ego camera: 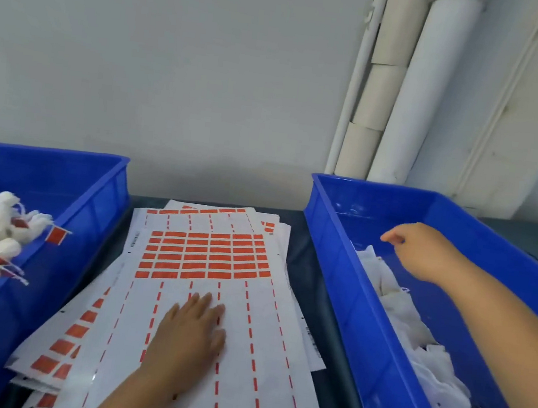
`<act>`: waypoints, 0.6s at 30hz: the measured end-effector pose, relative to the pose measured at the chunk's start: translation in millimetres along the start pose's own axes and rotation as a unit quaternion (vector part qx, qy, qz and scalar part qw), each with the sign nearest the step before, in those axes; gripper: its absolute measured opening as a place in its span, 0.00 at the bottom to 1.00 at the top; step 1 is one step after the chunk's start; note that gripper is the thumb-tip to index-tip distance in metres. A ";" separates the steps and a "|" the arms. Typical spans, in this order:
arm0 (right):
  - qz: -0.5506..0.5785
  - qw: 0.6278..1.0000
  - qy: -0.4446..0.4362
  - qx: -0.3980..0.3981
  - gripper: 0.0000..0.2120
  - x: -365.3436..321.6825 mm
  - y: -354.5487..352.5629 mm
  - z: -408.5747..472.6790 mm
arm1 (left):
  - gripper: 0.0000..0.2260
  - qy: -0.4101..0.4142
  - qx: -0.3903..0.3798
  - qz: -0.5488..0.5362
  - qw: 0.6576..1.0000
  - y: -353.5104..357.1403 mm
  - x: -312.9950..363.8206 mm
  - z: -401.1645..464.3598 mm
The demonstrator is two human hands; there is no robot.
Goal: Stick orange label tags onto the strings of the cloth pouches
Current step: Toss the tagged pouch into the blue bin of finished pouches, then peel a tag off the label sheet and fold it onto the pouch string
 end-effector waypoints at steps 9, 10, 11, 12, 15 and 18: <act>-0.091 0.988 -0.073 -0.098 0.25 23.6 59.6 35.6 | 0.24 0.032 0.036 0.061 0.997 11.0 2.2 3.9; -0.115 0.986 -0.075 -0.092 0.25 23.2 62.7 38.0 | 0.24 0.033 0.037 0.062 0.997 10.8 2.3 3.4; -0.138 0.984 -0.075 -0.086 0.25 23.0 65.1 40.0 | 0.24 0.034 0.038 0.061 0.997 10.6 2.3 3.0; -0.156 0.982 -0.072 -0.081 0.23 23.5 66.8 42.0 | 0.24 0.035 0.040 0.059 0.997 10.3 2.2 2.8; -0.227 0.970 -0.058 -0.060 0.16 26.4 66.8 43.6 | 0.24 0.034 0.043 0.055 0.997 9.1 2.6 3.2; -0.282 0.956 -0.073 -0.020 0.10 29.4 64.3 43.9 | 0.24 0.033 0.042 0.052 0.997 8.7 3.0 2.6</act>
Point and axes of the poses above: each hand's wrist, its own z-axis towards the middle knuckle, its own y-axis out of the palm, x = y × z, the point moved 4 cm from there along z, towards the middle knuckle, and after that the axes turned 1 degree about -x, right-handed, at the moved point
